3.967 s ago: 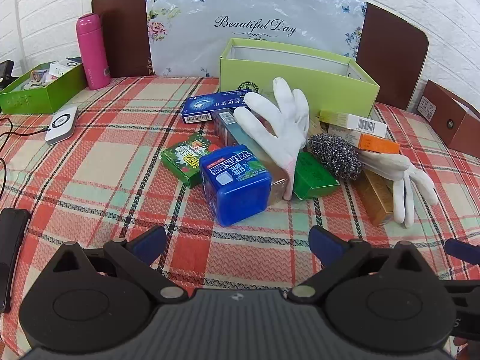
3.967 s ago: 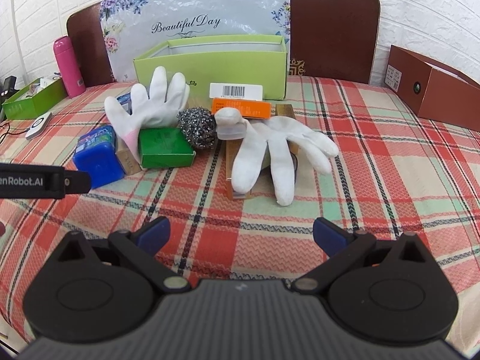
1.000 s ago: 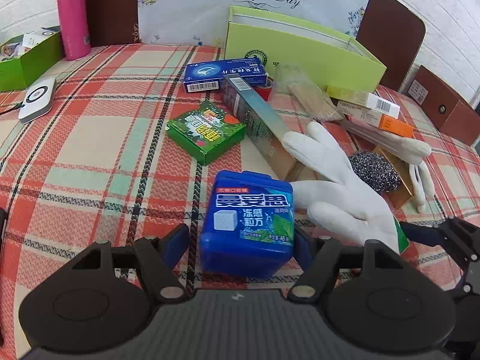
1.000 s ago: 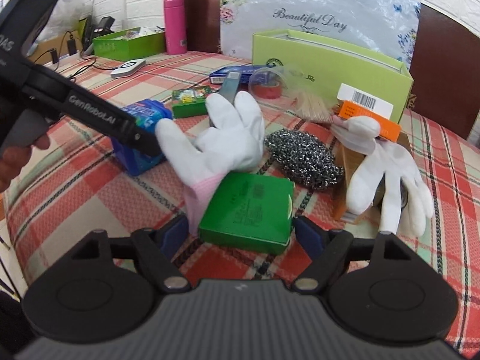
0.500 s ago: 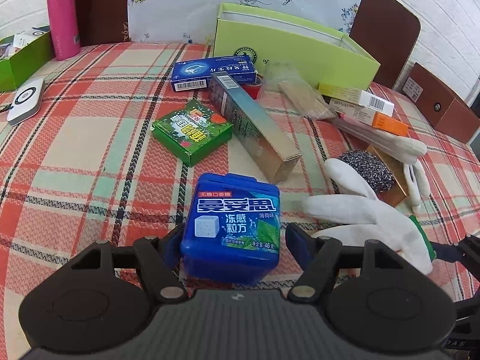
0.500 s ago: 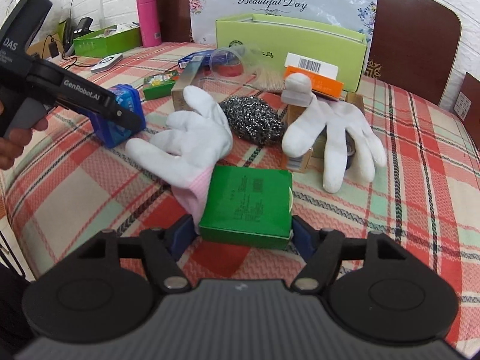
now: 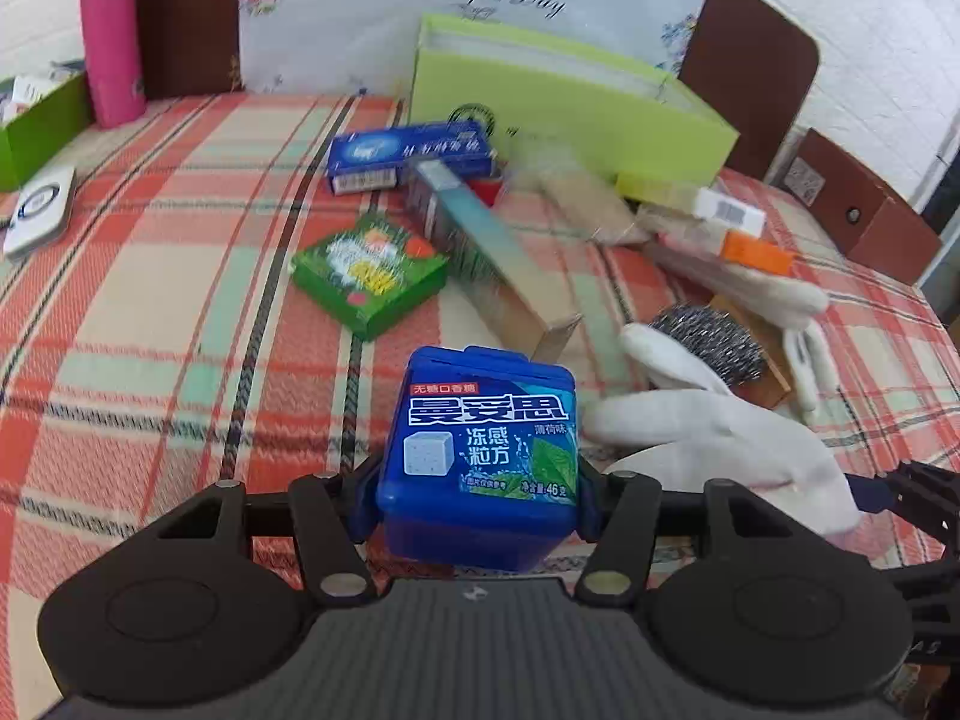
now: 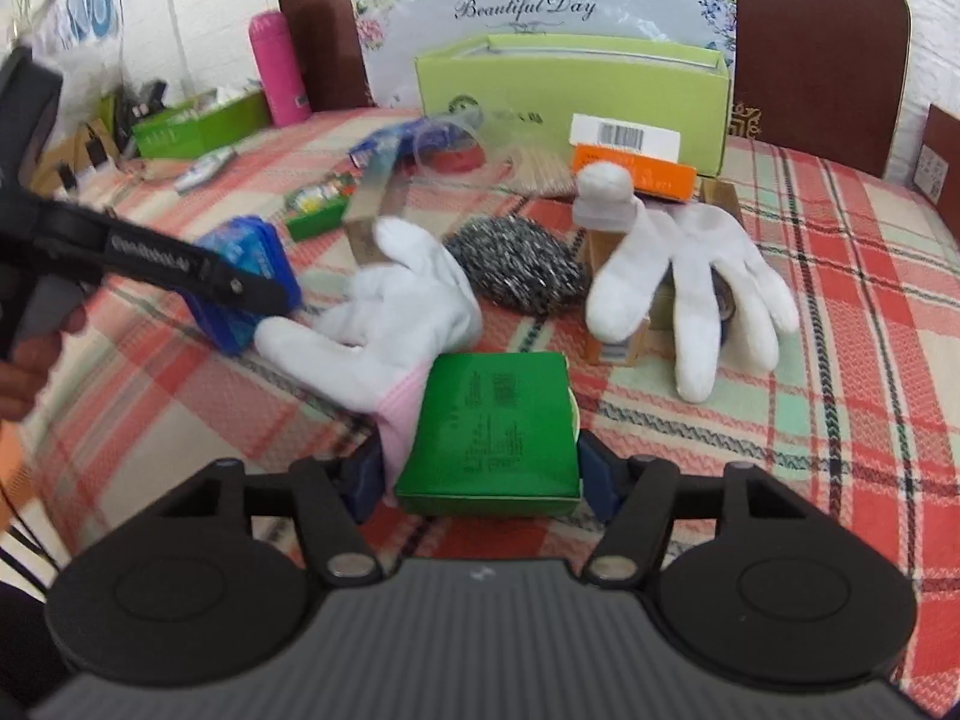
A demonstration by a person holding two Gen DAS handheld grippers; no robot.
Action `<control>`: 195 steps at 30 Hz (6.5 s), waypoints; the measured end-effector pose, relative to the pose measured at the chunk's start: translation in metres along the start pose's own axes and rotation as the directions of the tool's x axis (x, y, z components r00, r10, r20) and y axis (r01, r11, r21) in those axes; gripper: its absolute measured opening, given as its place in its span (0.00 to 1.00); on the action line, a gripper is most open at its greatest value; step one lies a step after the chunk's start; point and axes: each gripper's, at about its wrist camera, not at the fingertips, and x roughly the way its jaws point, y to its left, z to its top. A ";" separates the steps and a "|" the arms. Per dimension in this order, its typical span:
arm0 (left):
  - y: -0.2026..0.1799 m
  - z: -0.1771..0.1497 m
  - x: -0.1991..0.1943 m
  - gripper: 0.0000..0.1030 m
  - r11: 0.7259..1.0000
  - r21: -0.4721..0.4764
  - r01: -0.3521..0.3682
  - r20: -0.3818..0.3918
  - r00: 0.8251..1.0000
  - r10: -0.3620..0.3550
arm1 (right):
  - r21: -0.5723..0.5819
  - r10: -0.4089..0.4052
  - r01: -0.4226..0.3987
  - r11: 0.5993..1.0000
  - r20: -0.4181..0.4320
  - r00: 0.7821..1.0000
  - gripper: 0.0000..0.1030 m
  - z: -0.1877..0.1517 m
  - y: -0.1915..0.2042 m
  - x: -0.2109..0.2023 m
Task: Organize objects
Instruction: 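Carry both items over the lime-green box and open both tools to drop them, then move left tool to the teal long carton while right tool approaches the steel wool, then close left tool on the teal carton while right tool grasps the steel wool scrubber, then carry carton and scrubber into the lime-green box and open both tools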
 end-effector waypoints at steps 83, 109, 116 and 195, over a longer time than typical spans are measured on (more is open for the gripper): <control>-0.057 0.058 0.004 0.85 0.990 -0.034 -0.139 0.147 0.979 0.143 | 0.111 -0.308 0.291 0.950 0.202 0.930 1.00 0.054 -0.033 -0.001; -0.023 0.048 0.029 0.84 0.988 -0.093 -0.125 0.106 0.985 0.135 | -0.141 -0.099 0.124 0.982 0.176 0.979 0.82 0.055 0.001 0.057; -0.017 0.059 0.063 0.64 0.989 -0.107 -0.100 0.059 0.993 0.106 | -0.234 -0.137 0.158 0.959 0.103 0.985 0.37 0.042 0.007 0.072; -0.012 0.049 -0.009 0.41 0.996 0.091 -0.001 0.127 0.992 -0.010 | -0.058 0.172 -0.167 0.984 0.098 0.980 0.35 0.055 0.001 0.008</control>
